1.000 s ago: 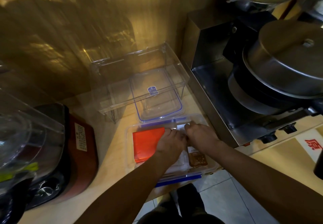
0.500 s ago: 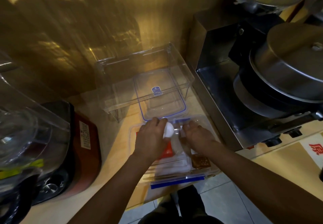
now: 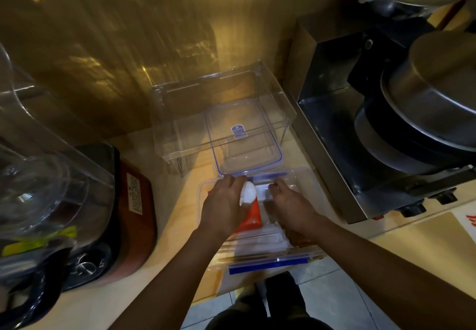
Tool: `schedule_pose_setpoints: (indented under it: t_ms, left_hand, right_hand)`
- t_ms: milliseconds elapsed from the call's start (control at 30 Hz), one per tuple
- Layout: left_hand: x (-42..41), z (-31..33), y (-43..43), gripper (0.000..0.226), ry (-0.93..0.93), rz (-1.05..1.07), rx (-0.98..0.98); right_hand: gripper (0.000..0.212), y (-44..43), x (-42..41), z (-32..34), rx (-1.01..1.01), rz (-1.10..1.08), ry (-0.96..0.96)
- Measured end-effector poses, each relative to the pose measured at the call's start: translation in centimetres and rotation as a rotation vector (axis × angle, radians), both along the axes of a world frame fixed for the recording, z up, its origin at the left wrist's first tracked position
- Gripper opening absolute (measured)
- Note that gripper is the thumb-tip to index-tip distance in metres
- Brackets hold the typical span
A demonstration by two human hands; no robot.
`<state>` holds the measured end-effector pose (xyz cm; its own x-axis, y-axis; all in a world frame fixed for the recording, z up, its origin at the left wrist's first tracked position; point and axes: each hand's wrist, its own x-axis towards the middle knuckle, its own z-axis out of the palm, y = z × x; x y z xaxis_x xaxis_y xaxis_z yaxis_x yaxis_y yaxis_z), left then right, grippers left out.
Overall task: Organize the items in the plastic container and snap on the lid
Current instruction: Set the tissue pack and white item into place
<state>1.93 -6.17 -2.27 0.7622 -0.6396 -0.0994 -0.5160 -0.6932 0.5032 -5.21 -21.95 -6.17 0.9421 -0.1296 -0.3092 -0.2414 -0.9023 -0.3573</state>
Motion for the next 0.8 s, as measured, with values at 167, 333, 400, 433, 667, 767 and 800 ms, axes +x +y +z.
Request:
schedule_pose_setpoints:
  t_ms: [167,333,400,433,667,767,800]
  left_hand:
    - [-0.7,-0.2,-0.4,0.060,0.052,-0.004,-0.067]
    - [-1.3,-0.4,-2.0,0.050,0.016,-0.078,-0.101]
    - [-1.8,-0.7,-2.8,0.047,0.033,-0.102,-0.122]
    - [-1.9,-0.9,-3.0,0.047,0.038,-0.116,-0.125]
    - [-3.4,-1.0,-3.7,0.056,0.170,-0.075,-0.225]
    - [-3.2,-0.6,-3.8,0.052,0.257,-0.103,-0.209]
    - [-2.8,-0.5,-3.8,0.048,0.308,-0.115,-0.219]
  right_hand:
    - [0.025,-0.9,-0.5,0.9,0.191,-0.230,-0.107]
    - [0.011,-1.0,-0.6,4.4,1.103,-0.788,-0.018]
    - [0.027,-1.2,-1.0,4.9,1.141,-0.716,0.056]
    - [0.031,-1.2,-1.2,5.1,1.118,-0.700,0.059]
    - [0.032,-1.7,-1.9,4.4,1.063,-0.682,0.013]
    - [0.054,-1.9,-1.8,4.6,0.898,-0.542,0.032]
    - [0.061,-1.9,-1.7,4.7,0.875,-0.502,0.047]
